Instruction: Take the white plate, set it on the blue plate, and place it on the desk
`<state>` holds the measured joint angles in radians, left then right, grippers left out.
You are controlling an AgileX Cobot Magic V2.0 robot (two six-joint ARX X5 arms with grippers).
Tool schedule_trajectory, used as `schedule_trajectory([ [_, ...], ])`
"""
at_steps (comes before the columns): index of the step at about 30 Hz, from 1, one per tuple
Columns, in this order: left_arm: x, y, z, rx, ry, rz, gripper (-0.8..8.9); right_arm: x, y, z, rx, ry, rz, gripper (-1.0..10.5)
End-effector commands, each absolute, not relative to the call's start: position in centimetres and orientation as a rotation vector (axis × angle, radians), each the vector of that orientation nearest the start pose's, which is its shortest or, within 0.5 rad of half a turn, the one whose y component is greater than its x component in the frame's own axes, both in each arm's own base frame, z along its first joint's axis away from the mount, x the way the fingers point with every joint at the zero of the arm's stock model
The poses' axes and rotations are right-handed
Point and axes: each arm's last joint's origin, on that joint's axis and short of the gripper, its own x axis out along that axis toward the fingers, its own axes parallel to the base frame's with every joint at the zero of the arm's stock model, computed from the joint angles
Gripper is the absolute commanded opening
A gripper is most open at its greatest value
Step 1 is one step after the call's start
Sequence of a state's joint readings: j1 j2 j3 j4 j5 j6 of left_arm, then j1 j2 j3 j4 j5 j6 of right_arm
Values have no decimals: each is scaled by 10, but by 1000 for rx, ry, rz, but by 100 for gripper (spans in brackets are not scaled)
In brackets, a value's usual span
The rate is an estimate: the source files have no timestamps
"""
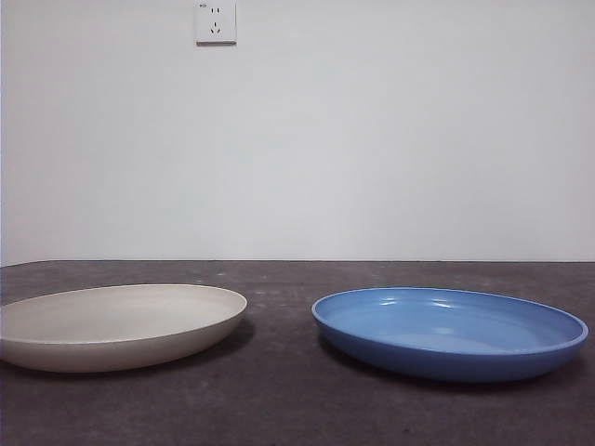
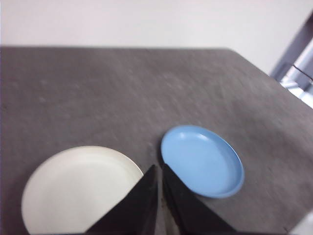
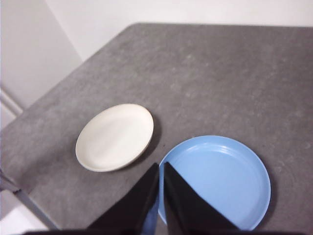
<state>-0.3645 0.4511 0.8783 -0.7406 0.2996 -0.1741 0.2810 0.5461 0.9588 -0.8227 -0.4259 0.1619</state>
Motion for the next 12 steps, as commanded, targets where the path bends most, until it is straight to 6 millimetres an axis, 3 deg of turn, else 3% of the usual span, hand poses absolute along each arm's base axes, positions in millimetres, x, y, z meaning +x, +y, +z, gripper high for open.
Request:
schedule_trajectory([
  [1, 63, -34, 350, -164, 372, -664, 20, 72, 35, 361, 171, 473, 724, 11],
  [5, 62, -35, 350, -173, 374, -682, 42, 71, 36, 360, 177, 490, 750, 11],
  [9, 65, -36, 349, -187, 395, -678, 209, 71, 36, 360, 177, 490, 751, 14],
  [12, 68, -37, 348, -205, 416, -687, 362, 71, 36, 360, 177, 491, 749, 215],
])
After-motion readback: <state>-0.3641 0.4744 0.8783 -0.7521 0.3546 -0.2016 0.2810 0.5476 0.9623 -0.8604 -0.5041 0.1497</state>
